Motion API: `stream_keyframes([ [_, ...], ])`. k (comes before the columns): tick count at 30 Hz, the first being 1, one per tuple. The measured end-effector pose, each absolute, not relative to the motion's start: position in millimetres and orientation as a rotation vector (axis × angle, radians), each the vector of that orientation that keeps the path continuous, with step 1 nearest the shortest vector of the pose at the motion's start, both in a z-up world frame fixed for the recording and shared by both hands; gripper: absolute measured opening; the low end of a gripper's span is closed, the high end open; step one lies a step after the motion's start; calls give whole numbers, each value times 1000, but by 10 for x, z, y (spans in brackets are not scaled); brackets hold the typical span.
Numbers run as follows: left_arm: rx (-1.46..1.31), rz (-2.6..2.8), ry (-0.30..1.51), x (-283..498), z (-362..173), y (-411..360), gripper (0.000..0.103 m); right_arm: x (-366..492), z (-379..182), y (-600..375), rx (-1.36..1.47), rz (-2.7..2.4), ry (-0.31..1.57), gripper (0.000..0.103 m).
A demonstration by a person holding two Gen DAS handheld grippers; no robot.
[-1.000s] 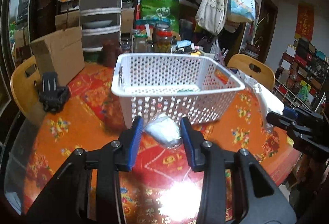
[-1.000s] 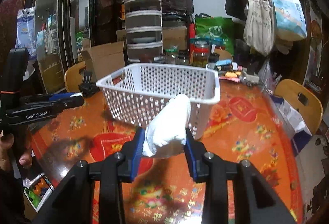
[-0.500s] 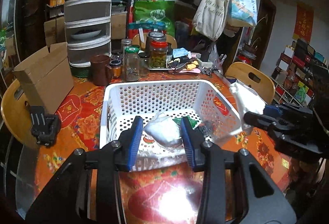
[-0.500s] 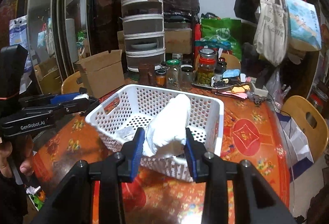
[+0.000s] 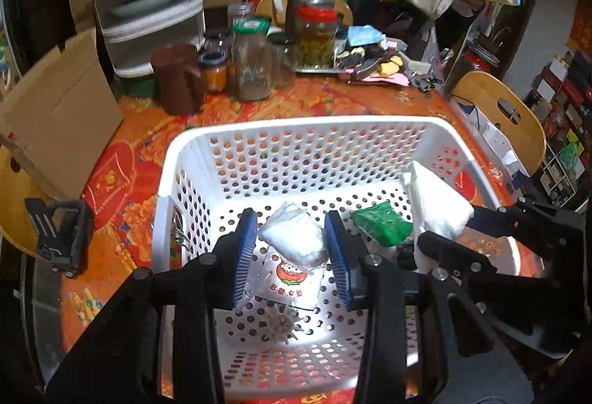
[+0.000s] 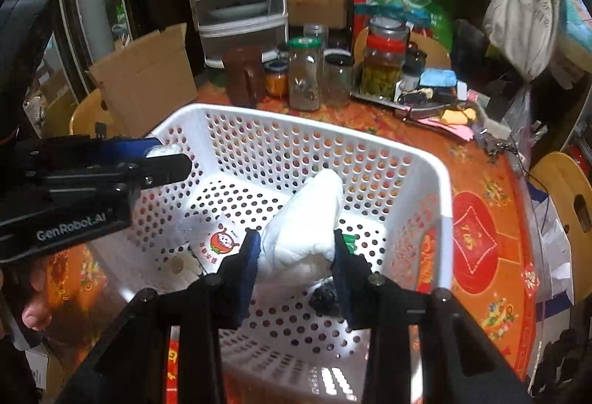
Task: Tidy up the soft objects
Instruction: 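Carry the white cloth and clear bag over the basket with both tools, then open both tools to drop the cloth and clear bag into the basket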
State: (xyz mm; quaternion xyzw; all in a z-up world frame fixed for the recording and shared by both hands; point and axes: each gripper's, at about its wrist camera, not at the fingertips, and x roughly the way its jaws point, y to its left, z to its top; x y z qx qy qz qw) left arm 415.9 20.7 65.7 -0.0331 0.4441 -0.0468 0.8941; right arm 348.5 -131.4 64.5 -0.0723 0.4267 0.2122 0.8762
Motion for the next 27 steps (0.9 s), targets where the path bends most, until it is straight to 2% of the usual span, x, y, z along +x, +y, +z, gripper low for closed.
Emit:
stream_keyframes([
  [13, -64, -61, 976, 4221, 216, 378, 36, 3662, 432, -1210, -171, 409, 920, 37],
  [17, -74, -69, 980, 4200, 193, 378, 37, 3663, 418, -1209, -174, 408, 914, 44],
  [18, -75, -72, 978, 4192, 199, 379, 41, 3661, 418, -1210, -177, 406, 912, 47],
  [20, -86, -87, 969, 4163, 220, 367, 55, 3648, 429, -1221, -179, 404, 899, 63],
  [23, -85, -89, 944, 4109, 275, 364, 66, 3628, 466, -1259, -169, 410, 881, 77],
  [25, -94, -93, 931, 4061, 324, 372, 69, 3613, 505, -1283, -166, 409, 871, 79],
  [27, -96, -100, 915, 4002, 379, 385, 76, 3587, 550, -1325, -154, 410, 858, 83],
])
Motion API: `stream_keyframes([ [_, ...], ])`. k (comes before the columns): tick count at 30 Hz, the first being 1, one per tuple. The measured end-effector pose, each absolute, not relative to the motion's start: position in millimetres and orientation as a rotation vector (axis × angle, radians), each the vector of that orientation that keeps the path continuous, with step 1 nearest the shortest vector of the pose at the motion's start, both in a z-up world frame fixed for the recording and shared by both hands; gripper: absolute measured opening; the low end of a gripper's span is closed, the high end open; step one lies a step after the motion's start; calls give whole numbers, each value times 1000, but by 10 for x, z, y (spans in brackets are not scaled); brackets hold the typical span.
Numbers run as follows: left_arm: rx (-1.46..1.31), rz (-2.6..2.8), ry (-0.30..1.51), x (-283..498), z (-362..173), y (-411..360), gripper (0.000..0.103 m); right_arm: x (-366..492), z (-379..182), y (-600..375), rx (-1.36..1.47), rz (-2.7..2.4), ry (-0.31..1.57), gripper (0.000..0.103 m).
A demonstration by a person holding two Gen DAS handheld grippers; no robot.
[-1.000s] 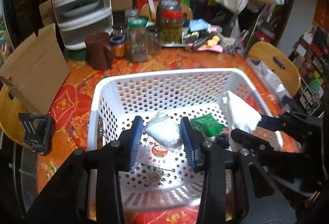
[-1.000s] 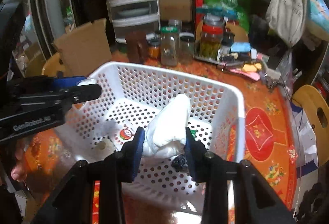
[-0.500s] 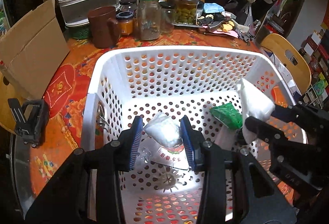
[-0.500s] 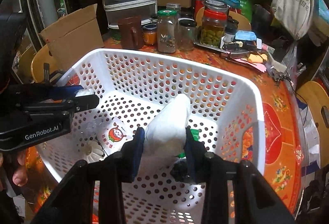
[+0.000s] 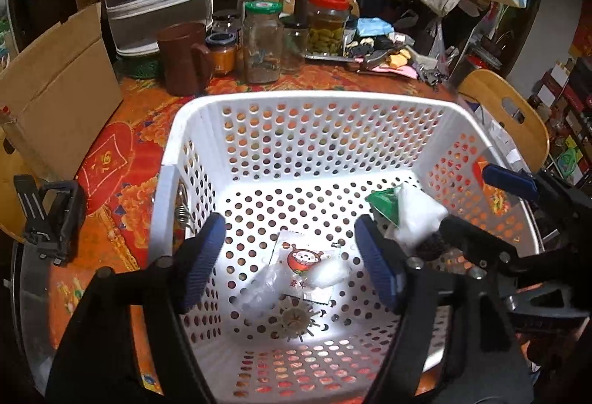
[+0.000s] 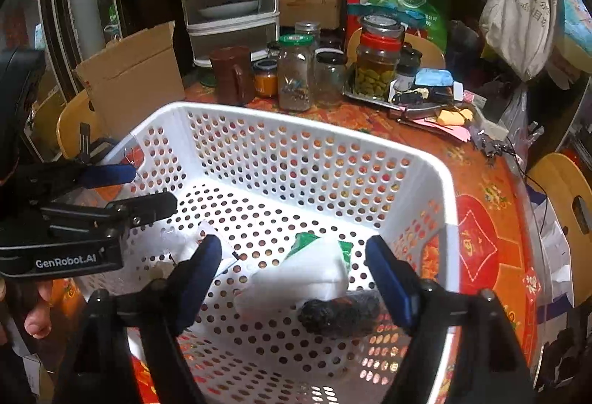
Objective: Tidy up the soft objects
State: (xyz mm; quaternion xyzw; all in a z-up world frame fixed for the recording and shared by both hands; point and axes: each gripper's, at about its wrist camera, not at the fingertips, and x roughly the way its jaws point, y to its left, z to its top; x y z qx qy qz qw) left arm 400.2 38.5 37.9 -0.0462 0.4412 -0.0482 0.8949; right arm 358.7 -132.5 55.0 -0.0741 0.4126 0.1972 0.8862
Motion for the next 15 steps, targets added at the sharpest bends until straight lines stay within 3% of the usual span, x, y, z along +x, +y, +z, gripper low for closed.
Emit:
stream_keyframes([
  [2, -99, -106, 886, 3910, 469, 406, 89, 3552, 590, -1369, -151, 405, 843, 90],
  [7, -116, -127, 827, 3650, 695, 451, 103, 3445, 687, -1507, -129, 377, 814, 100],
  [15, -76, -137, 744, 3040, 929, 472, 103, 3047, 885, -1648, -117, 352, 745, 103],
])
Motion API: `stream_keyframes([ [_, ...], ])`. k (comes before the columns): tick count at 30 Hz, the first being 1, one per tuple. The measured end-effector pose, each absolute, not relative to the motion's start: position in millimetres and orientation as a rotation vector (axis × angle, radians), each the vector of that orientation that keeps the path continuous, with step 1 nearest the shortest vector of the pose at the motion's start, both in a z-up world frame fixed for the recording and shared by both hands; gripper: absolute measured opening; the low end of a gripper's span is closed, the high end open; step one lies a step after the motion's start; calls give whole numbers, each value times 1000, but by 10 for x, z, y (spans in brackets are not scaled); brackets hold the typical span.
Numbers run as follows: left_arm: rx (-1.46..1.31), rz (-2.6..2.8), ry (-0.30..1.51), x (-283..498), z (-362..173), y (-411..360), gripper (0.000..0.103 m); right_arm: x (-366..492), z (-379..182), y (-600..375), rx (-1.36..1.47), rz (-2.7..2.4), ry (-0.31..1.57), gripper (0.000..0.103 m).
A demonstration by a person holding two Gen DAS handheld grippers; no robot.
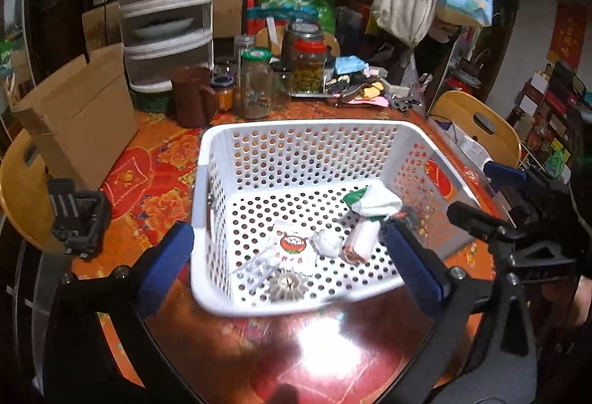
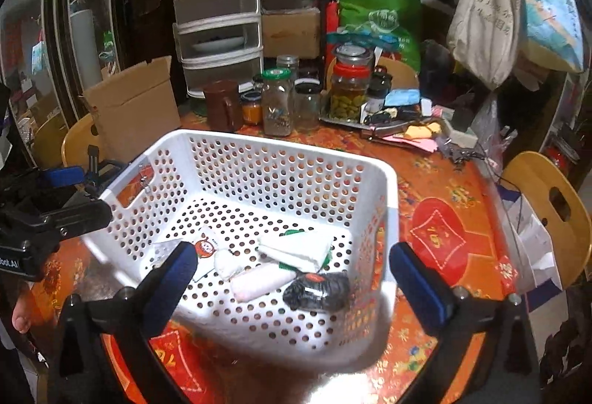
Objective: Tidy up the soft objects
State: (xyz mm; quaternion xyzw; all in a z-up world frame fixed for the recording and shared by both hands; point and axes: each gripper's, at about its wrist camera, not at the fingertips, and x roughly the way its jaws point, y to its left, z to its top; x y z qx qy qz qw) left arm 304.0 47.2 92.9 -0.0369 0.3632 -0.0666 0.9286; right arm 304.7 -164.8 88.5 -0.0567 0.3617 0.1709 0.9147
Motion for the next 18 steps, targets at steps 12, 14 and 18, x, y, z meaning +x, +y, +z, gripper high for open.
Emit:
stream_keyframes([
  [12, -27, -90, 632, 1600, 902, 547, 103, 1797, 931, -1788, -121, 334, 658, 103],
  [14, -21, -83, 599, 1315, 887, 535, 103, 1614, 866, -1822, -115, 301, 683, 103],
  [18, -6, -77, 588, 929, 906, 489, 103, 1275, 790, -1952, -45, 312, 690, 103],
])
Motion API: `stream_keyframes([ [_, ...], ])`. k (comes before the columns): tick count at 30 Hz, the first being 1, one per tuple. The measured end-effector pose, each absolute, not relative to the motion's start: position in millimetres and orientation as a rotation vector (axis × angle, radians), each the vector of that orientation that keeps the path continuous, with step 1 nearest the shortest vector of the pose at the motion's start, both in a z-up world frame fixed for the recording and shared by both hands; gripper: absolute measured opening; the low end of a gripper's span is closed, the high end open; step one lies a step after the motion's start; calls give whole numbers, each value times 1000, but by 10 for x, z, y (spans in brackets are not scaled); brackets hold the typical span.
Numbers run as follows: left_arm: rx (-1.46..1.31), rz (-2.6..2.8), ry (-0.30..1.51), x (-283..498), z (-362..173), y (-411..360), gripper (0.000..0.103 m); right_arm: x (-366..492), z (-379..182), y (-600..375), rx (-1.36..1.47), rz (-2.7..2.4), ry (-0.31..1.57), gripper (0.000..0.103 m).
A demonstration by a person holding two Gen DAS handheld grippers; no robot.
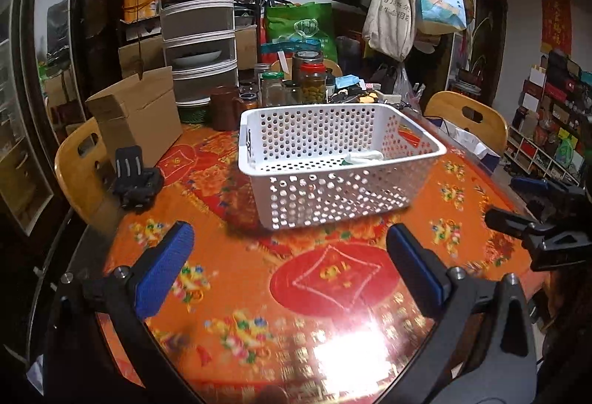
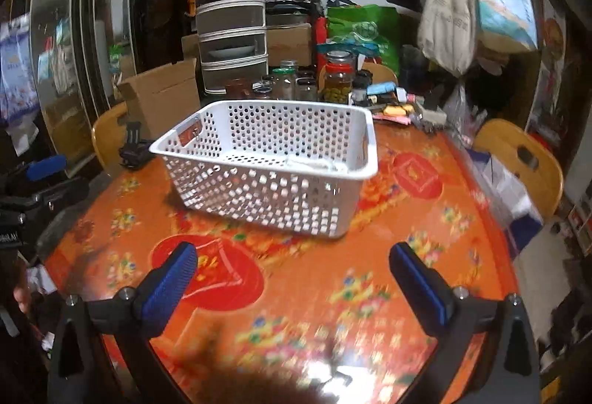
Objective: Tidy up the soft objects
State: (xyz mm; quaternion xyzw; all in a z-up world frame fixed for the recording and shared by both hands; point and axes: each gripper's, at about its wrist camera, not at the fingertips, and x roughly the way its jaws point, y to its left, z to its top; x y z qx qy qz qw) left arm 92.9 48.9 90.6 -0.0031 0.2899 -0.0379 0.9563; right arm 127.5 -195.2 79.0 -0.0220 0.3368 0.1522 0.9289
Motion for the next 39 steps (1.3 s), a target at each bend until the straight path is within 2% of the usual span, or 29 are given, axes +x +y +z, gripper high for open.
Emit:
stream_keyframes([
  [7, -21, -54, 593, 796, 1034, 458, 103, 983, 955, -2008, -28, 287, 644, 103],
  [20, -53, -45, 626, 1084, 912, 491, 103, 1163, 896, -1972, -35, 264, 670, 103],
  [39, -49, -56, 639, 1062, 825, 463, 103, 1138, 891, -1938, -49, 268, 665, 103],
])
